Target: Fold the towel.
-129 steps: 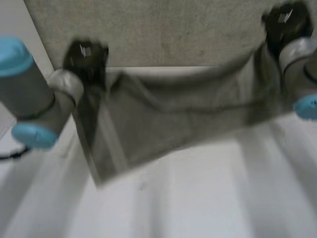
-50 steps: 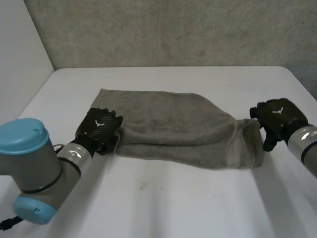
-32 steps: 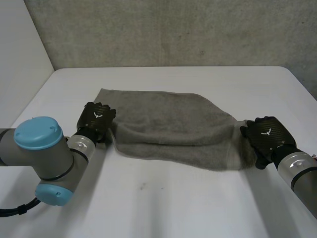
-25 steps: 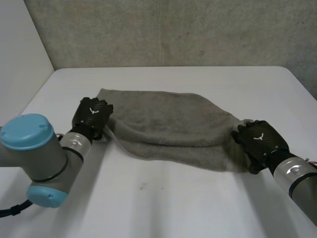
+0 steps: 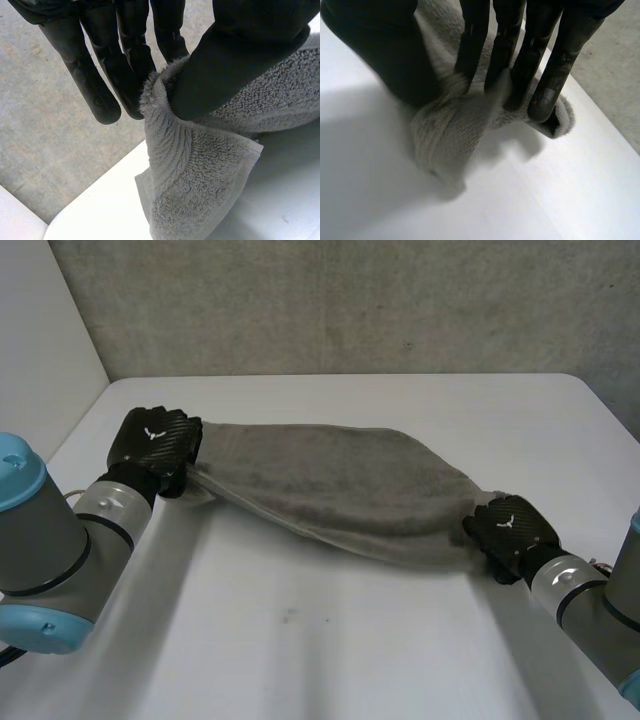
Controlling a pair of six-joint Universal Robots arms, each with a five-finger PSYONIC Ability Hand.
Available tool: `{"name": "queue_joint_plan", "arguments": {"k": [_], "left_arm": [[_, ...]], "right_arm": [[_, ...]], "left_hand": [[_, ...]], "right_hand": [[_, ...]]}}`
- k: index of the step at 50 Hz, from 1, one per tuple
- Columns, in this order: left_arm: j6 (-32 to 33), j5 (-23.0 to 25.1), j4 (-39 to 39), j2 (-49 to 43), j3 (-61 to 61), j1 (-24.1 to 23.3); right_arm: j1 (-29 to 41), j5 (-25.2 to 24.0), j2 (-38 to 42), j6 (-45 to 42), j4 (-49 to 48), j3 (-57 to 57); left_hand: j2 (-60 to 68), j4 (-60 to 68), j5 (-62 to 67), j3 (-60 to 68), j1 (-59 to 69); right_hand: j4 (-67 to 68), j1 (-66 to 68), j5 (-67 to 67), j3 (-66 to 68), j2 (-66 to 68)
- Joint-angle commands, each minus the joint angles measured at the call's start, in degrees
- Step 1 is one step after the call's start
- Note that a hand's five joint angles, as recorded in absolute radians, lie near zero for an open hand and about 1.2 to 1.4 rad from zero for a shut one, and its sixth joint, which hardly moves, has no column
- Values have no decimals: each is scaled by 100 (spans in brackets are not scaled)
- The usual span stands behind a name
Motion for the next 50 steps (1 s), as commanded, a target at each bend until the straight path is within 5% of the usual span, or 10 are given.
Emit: {"name": "queue_joint_plan", "arguments": {"k": [1, 8, 13, 21, 28, 38, 45, 50], "left_arm": [[0, -10, -2, -3, -10, 9], [18, -10, -301, 190, -72, -8], [79, 8, -1361, 559, -125, 9], [114, 306, -2769, 691, -142, 115], [211, 684, -2867, 263, -107, 167], [1257, 650, -2366, -970, 1167, 176], [1389, 597, -771, -1164, 3185, 133], [1223, 185, 504, -1023, 4066, 88]], "right_arm": [[-17, 389, -145, -142, -136, -57], [-25, 680, -1261, 34, 92, -242], [-60, 680, -1797, 323, 1713, -917], [-192, 592, -1623, 97, 4061, -1656], [-183, 548, -788, -483, 4767, -1964], [177, 654, 215, -379, 4197, -3494], [317, 1416, 435, 568, 2294, -5442], [414, 1743, 76, 948, 625, -5674]], "left_hand": [[1031, 1028, 1159, 1049, 1270], [1031, 1028, 1159, 1049, 1270], [1031, 1028, 1159, 1049, 1270], [1031, 1028, 1159, 1049, 1270], [1031, 1028, 1159, 1049, 1270], [1031, 1028, 1159, 1049, 1270], [1031, 1028, 1159, 1049, 1270], [1031, 1028, 1159, 1049, 1270]], "right_hand": [[2187, 2997, 2404, 2210, 2149], [2187, 2997, 2404, 2210, 2149], [2187, 2997, 2404, 2210, 2149], [2187, 2997, 2404, 2210, 2149], [2187, 2997, 2404, 2210, 2149], [2187, 2997, 2404, 2210, 2149], [2187, 2997, 2404, 2210, 2149], [2187, 2997, 2404, 2210, 2149]]}}
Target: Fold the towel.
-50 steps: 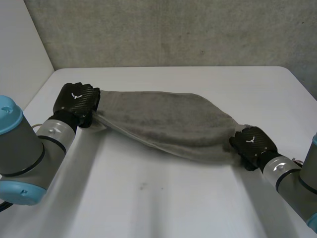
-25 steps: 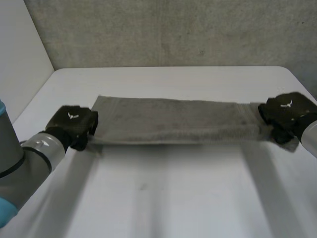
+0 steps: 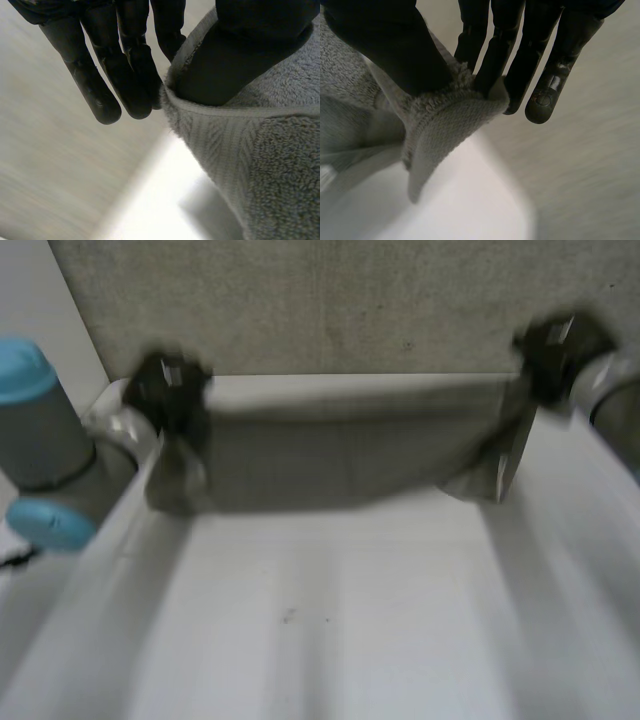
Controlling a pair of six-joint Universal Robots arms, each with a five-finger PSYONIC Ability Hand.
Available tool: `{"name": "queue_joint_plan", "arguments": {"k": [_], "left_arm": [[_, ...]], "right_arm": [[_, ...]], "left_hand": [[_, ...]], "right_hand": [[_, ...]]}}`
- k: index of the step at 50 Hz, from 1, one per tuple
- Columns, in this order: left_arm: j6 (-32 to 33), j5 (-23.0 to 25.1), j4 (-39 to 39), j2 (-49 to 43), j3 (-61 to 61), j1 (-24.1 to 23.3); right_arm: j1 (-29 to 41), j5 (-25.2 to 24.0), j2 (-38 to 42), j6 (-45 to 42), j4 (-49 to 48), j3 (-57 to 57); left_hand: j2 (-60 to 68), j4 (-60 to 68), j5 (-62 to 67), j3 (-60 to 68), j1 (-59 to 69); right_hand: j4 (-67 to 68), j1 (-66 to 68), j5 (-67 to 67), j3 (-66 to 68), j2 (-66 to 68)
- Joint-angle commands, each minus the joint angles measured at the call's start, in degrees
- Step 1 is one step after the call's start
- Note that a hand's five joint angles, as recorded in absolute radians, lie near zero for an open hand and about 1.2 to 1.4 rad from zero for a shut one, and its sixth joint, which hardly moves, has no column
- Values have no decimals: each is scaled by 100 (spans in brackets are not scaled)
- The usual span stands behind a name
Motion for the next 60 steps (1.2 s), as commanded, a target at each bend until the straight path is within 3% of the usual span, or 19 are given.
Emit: {"name": "queue_joint_plan", "arguments": {"k": [1, 5, 11, 18, 23, 32, 45, 54, 55, 56, 60], "left_arm": [[-312, -518, 1753, 272, 1314, -42], [-577, -616, 1668, 467, 1174, -24], [-744, -493, 1131, 1029, -470, 28], [-700, 103, 1780, 1275, -2777, 186], [-691, 368, 2097, 1118, -3421, 318], [-551, 360, 1703, 669, -3616, 406], [495, 412, -396, 1661, -4213, 705], [486, 448, -117, 1627, -4337, 732], [486, 448, 23, 1531, -4337, 732], [486, 439, 163, 1409, -4337, 740], [486, 413, 402, 1267, -4319, 749]], "right_arm": [[110, 522, -461, 572, -2381, -487], [163, 461, -621, 546, -2438, -187], [303, 12, -788, 537, -1752, 788], [224, -242, -867, 519, -910, 2289], [224, -251, -639, 397, -777, 2914], [215, -190, -128, 150, -504, 3232], [-21, -251, -840, -420, 954, 3372], [-66, -286, -823, -483, 638, 3627], [-57, -304, -779, -483, 456, 3714], [-57, -304, -735, -483, 271, 3802], [-75, -304, -638, -465, 14, 3917]], "left_hand": [[1022, 1026, 1113, 1030, 1215], [1022, 1026, 1113, 1030, 1215], [1022, 1026, 1113, 1030, 1215], [1022, 1026, 1113, 1030, 1215], [1022, 1026, 1113, 1030, 1215], [1022, 1026, 1113, 1030, 1215], [1022, 1026, 1113, 1030, 1215], [973, 978, 1065, 982, 1167], [-259, -255, -168, -251, -65], [-721, -717, -630, -713, -527], [-1196, -1192, -1105, -1188, -1003]], "right_hand": [[1176, 2469, 1435, 1267, 1228], [1176, 2469, 1435, 1267, 1228], [1176, 2469, 1435, 1267, 1228], [1176, 2469, 1435, 1267, 1228], [1176, 2469, 1435, 1267, 1228], [1176, 2469, 1435, 1267, 1228], [1176, 2469, 1435, 1267, 1228], [1176, 2469, 1435, 1267, 1228], [1176, 2469, 1435, 1267, 1228], [1176, 2469, 1435, 1267, 1228], [1176, 2469, 1435, 1267, 1228]]}}
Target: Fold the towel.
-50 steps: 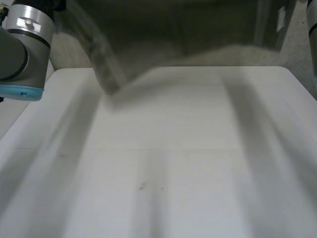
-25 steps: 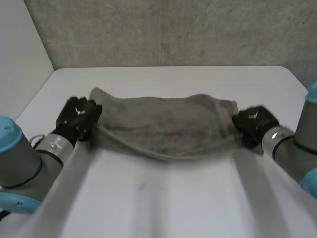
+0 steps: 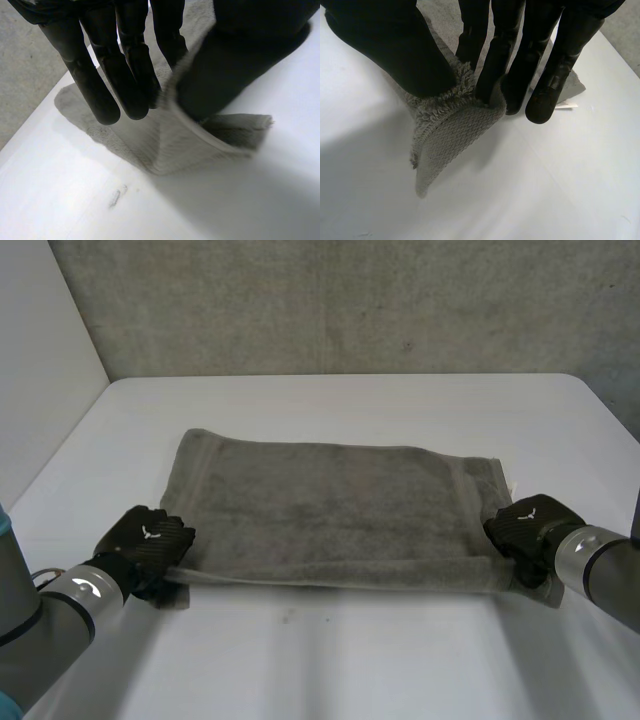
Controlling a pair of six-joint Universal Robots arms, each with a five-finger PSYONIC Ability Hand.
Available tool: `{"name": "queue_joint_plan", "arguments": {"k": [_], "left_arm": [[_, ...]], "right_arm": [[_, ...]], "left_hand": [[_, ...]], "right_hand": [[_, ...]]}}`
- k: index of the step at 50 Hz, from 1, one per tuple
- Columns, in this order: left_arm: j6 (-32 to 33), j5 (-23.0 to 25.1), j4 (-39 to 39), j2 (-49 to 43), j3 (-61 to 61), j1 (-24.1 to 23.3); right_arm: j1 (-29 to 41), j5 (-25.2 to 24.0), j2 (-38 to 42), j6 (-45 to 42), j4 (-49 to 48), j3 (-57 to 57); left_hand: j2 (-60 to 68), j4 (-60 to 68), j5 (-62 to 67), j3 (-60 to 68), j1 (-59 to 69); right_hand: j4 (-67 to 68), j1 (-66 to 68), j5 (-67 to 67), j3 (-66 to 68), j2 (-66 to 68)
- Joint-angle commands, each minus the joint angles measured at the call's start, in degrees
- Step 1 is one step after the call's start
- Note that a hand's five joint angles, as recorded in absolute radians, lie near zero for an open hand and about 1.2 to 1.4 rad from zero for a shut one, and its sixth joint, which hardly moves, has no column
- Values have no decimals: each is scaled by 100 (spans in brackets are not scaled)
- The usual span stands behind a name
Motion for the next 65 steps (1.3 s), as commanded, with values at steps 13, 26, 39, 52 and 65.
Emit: {"name": "queue_joint_plan", "arguments": {"k": [13, 26, 39, 52, 65], "left_arm": [[-30, -48, 732, -478, -63, 270], [-39, -100, 574, -39, -370, 182], [93, -83, 109, 1075, -90, 199], [618, 250, -1535, 2071, 877, 199], [928, 374, -1439, 41, 992, 235]], "right_arm": [[-251, -21, 156, 254, -711, 430], [-453, -12, -108, 272, -912, 676], [-453, 23, -792, -43, -300, 413], [-647, 6, -1365, -1731, 2111, -202], [-559, 120, -187, -1433, 1364, -590]], "left_hand": [[-1330, -1330, -1330, -1331, -1267], [-1583, -1583, -1582, -1584, -1519], [1712, 1712, 1713, 1711, 1776], [1712, 1712, 1713, 1711, 1776], [1712, 1712, 1713, 1711, 1776]], "right_hand": [[1159, 2472, 1368, 1224, 1228], [1159, 2472, 1368, 1224, 1228], [1159, 2472, 1368, 1224, 1228], [1159, 2472, 1368, 1224, 1228], [1159, 2472, 1368, 1224, 1228]]}}
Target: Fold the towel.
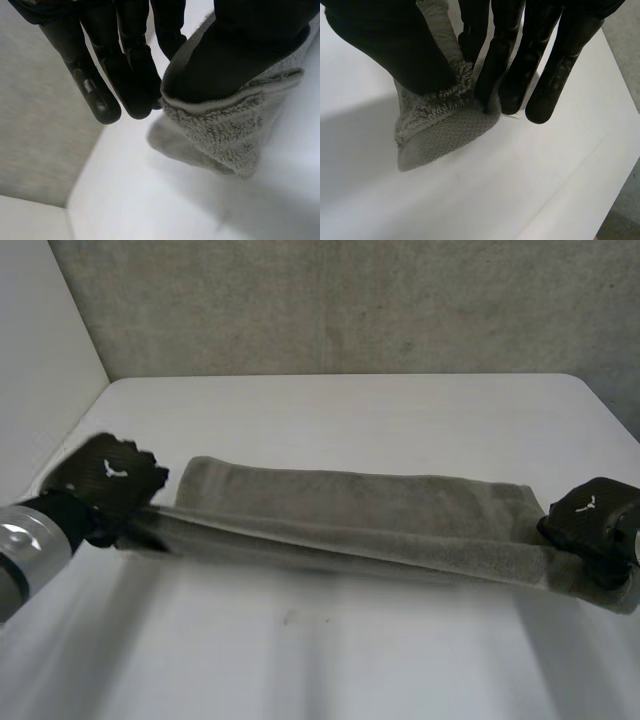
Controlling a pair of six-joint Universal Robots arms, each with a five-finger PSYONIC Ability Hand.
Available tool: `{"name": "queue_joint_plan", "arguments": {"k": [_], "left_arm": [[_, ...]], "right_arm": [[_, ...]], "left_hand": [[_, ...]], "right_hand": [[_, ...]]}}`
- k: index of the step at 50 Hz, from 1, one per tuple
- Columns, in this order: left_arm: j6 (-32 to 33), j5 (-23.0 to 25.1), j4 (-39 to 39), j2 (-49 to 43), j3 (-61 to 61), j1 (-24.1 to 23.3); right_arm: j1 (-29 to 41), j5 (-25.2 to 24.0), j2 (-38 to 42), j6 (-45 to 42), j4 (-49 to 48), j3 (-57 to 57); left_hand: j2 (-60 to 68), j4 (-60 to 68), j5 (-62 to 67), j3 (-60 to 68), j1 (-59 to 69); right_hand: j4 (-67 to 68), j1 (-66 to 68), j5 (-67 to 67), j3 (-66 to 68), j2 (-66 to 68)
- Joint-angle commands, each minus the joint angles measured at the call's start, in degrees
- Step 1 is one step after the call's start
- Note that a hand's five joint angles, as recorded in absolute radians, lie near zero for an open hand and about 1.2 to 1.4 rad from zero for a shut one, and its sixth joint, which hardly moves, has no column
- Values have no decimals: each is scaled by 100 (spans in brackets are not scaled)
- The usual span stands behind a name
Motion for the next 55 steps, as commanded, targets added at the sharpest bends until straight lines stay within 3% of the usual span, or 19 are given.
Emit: {"name": "queue_joint_plan", "arguments": {"k": [1, 7, 11, 15, 19, 21, 24, 26, 31, 37, 39, 48, 53, 55], "left_arm": [[120, 0, 106, -1741, 237, -3], [200, -105, 334, -2455, 1368, -64], [86, -299, 616, -2456, 2304, -143], [-203, -571, 1395, -2369, 3802, -406], [-670, -659, 2040, -2245, 4474, -504], [-1230, -677, 2513, -2053, 4676, -469], [-1523, -677, 2647, -1973, 4641, -425], [-2021, -651, 2577, -1868, 4327, -416], [-2243, -581, 2392, -1806, 3230, -390], [-2226, -457, 2480, -1806, 2031, -258], [-2208, -134, 2689, -1876, 1261, -109], [-2191, 202, 3095, -2061, -105, -64], [-2006, 211, 2884, -1938, -614, -82], [-1499, 211, 2368, -1606, -894, -56]], "right_arm": [[57, 175, 1215, 267, -667, -330], [433, 430, 1893, 757, -1149, -1531], [558, 606, 1938, 1260, -1546, -2440], [619, 808, 1789, 1944, -2422, -3606], [619, 853, 1472, 2324, -3445, -3776], [619, 914, 1095, 2490, -4512, -3523], [619, 879, 857, 2465, -4912, -3119], [610, 835, 804, 2464, -4834, -2917], [628, 651, 812, 2464, -4387, -2284], [558, 133, 883, 2447, -3806, -1335], [558, 0, 1075, 2421, -3657, -931], [558, 44, 1735, 1700, -2935, -164], [540, 97, 1718, 1260, -2399, 38], [470, 105, 1630, 1182, -2110, 82]], "left_hand": [[1025, 1027, 1086, 1034, 1211], [1025, 1027, 1086, 1034, 1211], [1025, 1027, 1086, 1034, 1211], [1025, 1027, 1086, 1034, 1211], [1025, 1027, 1086, 1034, 1211], [1025, 1027, 1086, 1034, 1211], [1025, 1027, 1086, 1034, 1211], [1025, 1027, 1086, 1034, 1211], [1025, 1027, 1086, 1034, 1211], [1025, 1027, 1086, 1034, 1211], [1025, 1027, 1086, 1034, 1211], [1025, 1027, 1086, 1034, 1211], [1025, 1027, 1086, 1034, 1211], [1025, 1027, 1086, 1034, 1211]], "right_hand": [[1159, 2472, 1368, 1201, 1228], [1159, 2472, 1368, 1201, 1228], [1159, 2472, 1368, 1201, 1228], [1159, 2472, 1368, 1201, 1228], [1159, 2472, 1368, 1201, 1228], [1159, 2472, 1368, 1201, 1228], [1159, 2472, 1368, 1201, 1228], [1159, 2472, 1368, 1201, 1228], [1159, 2472, 1368, 1201, 1228], [1159, 2472, 1368, 1201, 1228], [1159, 2472, 1368, 1201, 1228], [1159, 2472, 1368, 1201, 1228], [1159, 2472, 1368, 1201, 1228], [1159, 2472, 1368, 1201, 1228]]}}
